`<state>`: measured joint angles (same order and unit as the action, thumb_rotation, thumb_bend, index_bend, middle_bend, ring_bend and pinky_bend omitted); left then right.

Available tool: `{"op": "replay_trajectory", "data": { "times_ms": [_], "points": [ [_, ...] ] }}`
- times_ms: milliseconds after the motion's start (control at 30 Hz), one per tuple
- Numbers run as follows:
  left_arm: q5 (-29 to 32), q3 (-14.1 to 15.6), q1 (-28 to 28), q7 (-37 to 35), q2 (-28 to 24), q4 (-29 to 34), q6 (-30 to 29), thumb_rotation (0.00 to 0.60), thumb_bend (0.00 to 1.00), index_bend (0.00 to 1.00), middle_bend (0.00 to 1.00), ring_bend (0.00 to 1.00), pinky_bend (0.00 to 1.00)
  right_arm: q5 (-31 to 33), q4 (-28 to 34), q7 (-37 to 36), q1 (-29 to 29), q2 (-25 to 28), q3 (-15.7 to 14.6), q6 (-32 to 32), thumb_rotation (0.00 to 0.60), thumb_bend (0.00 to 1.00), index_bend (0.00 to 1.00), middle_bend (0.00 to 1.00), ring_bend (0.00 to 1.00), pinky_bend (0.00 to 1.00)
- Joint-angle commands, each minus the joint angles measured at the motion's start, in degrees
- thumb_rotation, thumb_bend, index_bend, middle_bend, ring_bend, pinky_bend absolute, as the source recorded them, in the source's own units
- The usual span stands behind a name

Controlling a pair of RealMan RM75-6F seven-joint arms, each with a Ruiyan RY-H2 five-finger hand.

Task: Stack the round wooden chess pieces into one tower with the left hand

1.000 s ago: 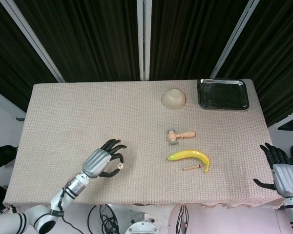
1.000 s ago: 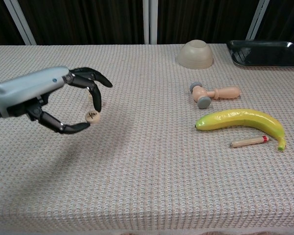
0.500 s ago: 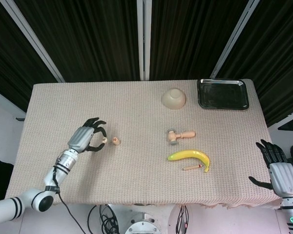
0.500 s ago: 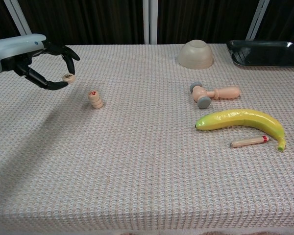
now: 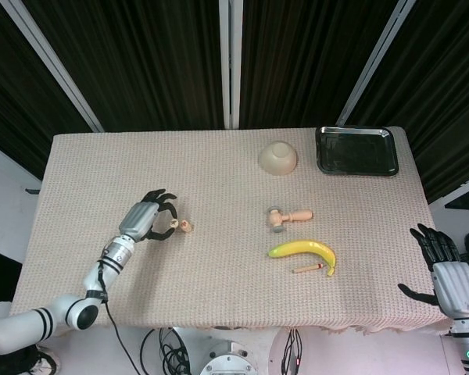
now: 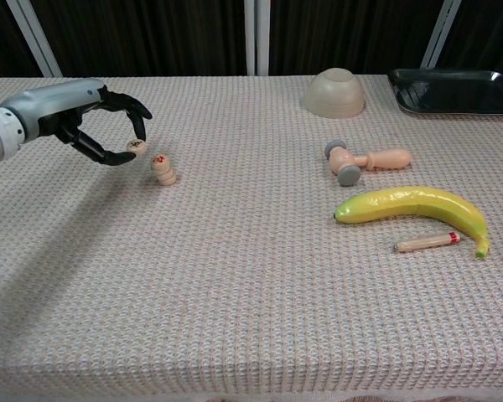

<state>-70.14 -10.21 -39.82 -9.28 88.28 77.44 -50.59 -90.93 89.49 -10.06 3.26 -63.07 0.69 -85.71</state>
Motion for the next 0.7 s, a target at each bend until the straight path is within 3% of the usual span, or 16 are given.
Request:
{"op": "replay_trajectory", "data": {
  "times_ms": [33, 700],
  "points": [
    [-0.1, -0.4, -0.4, -0.5, 0.6, -0.2, 0.3, 0.600, 0.32, 0.49, 0.15, 0.00, 0.00, 0.0, -0.1, 0.0, 0.0, -0.1, -0.1, 0.1, 0.600, 0.01, 0.00, 0.00, 0.00, 0.00],
    [-3.1, -0.1, -1.8, -4.8, 4.9, -5.9, 0.7, 0.600, 0.32, 0.50, 0.16, 0.00, 0.00, 1.9, -2.1, -1.6, 0.0, -0.5, 0.2, 1.2, 0.600, 0.01, 0.00, 0.00, 0.00, 0.00]
  ]
}}
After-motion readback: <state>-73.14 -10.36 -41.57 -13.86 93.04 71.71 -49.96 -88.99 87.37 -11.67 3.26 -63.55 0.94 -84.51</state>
